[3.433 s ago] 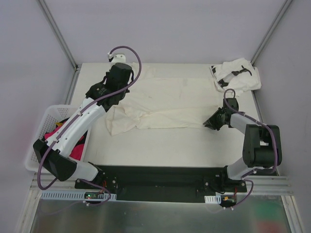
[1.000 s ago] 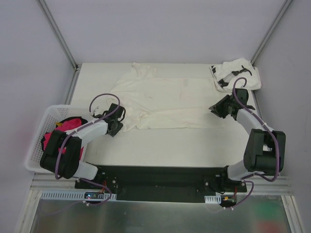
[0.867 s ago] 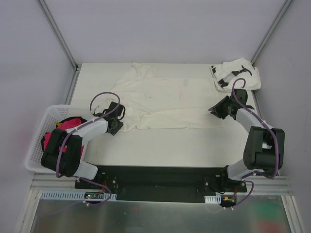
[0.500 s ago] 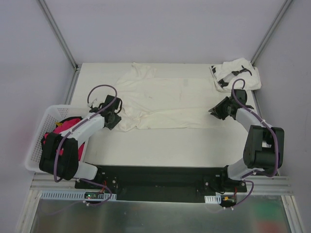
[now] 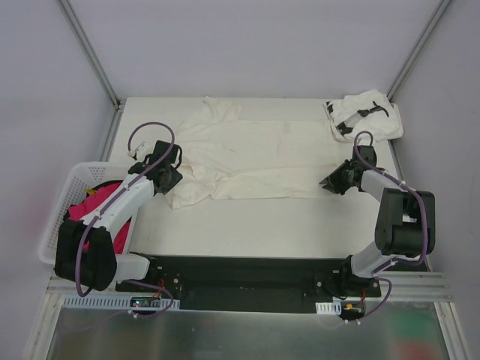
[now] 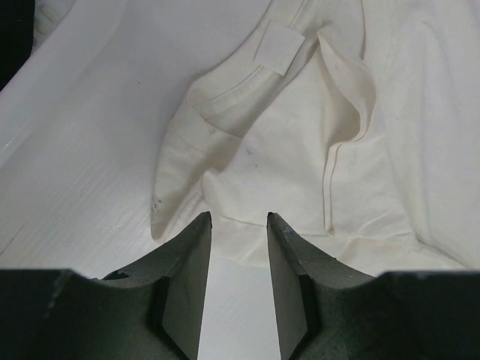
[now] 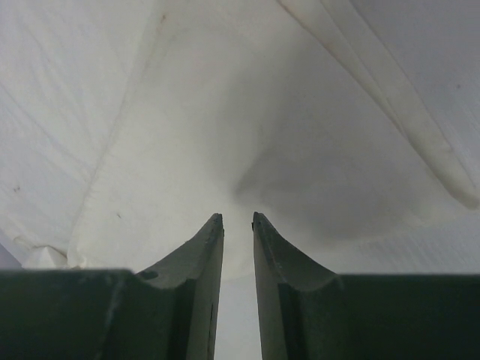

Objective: Fold and stack the t-shirts
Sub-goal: Fold the flattened tshirt in 1/3 of the way

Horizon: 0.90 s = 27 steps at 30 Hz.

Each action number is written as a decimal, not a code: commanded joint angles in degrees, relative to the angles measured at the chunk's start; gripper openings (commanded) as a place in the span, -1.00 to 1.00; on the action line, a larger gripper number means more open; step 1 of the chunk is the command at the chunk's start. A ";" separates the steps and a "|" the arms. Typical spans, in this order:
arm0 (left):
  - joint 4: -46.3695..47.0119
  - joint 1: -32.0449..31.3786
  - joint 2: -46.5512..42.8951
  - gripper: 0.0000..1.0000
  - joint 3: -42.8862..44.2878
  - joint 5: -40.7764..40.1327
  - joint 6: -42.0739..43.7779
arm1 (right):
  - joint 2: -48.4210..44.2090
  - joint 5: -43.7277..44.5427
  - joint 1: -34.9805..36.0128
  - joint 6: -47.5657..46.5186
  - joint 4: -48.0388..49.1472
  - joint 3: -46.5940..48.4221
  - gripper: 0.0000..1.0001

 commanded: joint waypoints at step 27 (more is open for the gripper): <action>-1.56 0.63 -1.62 -0.18 -7.30 10.86 -0.52 | 3.77 -1.09 0.78 1.63 0.73 3.32 -0.53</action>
